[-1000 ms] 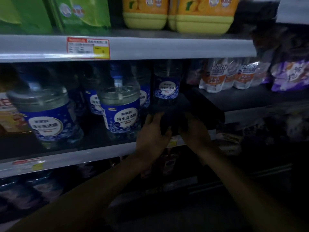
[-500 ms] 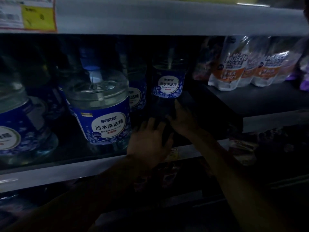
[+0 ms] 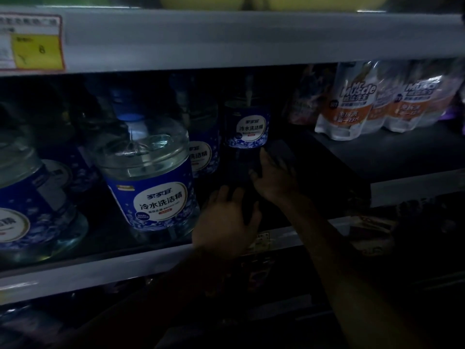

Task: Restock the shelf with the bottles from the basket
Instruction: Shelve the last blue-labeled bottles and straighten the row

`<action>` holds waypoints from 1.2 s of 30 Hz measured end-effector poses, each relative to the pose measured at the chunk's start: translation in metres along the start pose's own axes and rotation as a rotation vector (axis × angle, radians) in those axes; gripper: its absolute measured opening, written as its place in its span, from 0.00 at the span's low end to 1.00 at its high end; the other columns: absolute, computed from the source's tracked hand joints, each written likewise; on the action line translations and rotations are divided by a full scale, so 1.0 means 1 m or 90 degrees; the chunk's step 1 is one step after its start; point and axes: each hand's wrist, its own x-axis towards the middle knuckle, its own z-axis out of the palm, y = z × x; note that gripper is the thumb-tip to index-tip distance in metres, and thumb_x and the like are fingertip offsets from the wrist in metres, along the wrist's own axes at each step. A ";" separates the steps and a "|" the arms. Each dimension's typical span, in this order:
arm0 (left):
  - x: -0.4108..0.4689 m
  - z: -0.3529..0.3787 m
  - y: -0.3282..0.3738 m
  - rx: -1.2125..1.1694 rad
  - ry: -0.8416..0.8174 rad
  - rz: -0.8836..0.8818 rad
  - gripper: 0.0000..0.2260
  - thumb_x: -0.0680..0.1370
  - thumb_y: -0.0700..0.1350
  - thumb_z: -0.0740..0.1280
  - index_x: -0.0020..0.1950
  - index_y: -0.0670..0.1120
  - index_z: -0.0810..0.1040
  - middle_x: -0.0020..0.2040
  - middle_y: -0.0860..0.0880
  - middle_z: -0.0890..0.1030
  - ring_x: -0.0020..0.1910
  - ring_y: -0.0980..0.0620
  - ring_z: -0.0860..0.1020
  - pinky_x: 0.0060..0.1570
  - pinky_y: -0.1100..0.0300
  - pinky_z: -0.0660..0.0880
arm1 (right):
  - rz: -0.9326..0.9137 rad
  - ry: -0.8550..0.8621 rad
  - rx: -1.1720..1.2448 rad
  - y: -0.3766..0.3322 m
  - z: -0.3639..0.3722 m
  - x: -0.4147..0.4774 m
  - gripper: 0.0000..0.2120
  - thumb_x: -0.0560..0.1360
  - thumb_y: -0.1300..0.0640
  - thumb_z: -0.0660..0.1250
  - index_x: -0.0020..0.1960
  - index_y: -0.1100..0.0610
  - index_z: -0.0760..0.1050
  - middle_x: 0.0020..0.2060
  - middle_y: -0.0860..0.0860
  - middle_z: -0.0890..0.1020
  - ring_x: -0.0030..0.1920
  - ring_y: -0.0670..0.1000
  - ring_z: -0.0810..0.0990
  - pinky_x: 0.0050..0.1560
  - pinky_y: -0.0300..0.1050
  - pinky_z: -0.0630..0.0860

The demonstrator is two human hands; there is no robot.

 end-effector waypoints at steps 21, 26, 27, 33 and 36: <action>-0.001 -0.006 -0.001 -0.022 -0.047 0.022 0.21 0.82 0.58 0.60 0.72 0.52 0.70 0.67 0.48 0.72 0.66 0.46 0.71 0.57 0.52 0.73 | -0.033 -0.002 -0.061 0.000 0.012 0.000 0.28 0.85 0.40 0.50 0.82 0.37 0.45 0.83 0.47 0.49 0.82 0.62 0.47 0.79 0.63 0.44; -0.002 -0.013 -0.006 -0.103 -0.042 0.036 0.23 0.78 0.58 0.60 0.71 0.51 0.72 0.66 0.47 0.73 0.62 0.44 0.75 0.57 0.51 0.77 | -0.043 -0.024 -0.016 0.003 0.001 -0.010 0.28 0.84 0.39 0.53 0.82 0.40 0.51 0.82 0.49 0.53 0.82 0.60 0.49 0.80 0.60 0.46; -0.005 -0.015 -0.007 -0.111 -0.043 0.046 0.24 0.77 0.57 0.60 0.71 0.50 0.73 0.67 0.46 0.72 0.62 0.44 0.75 0.57 0.50 0.77 | -0.044 -0.022 0.001 0.006 -0.001 -0.016 0.28 0.84 0.39 0.55 0.82 0.42 0.53 0.82 0.51 0.55 0.81 0.60 0.52 0.80 0.59 0.50; -0.028 -0.047 -0.007 -0.133 -0.025 0.118 0.24 0.77 0.51 0.66 0.74 0.50 0.72 0.71 0.47 0.70 0.65 0.44 0.75 0.58 0.52 0.77 | -0.060 -0.003 0.076 -0.003 -0.038 -0.066 0.27 0.83 0.48 0.62 0.80 0.52 0.61 0.77 0.56 0.67 0.77 0.59 0.66 0.76 0.50 0.61; -0.044 -0.080 -0.007 -0.161 0.036 0.137 0.26 0.76 0.54 0.62 0.75 0.52 0.72 0.71 0.49 0.71 0.65 0.46 0.76 0.59 0.51 0.78 | -0.037 -0.021 0.081 -0.025 -0.058 -0.095 0.26 0.83 0.48 0.63 0.78 0.52 0.65 0.74 0.55 0.72 0.73 0.59 0.71 0.70 0.48 0.67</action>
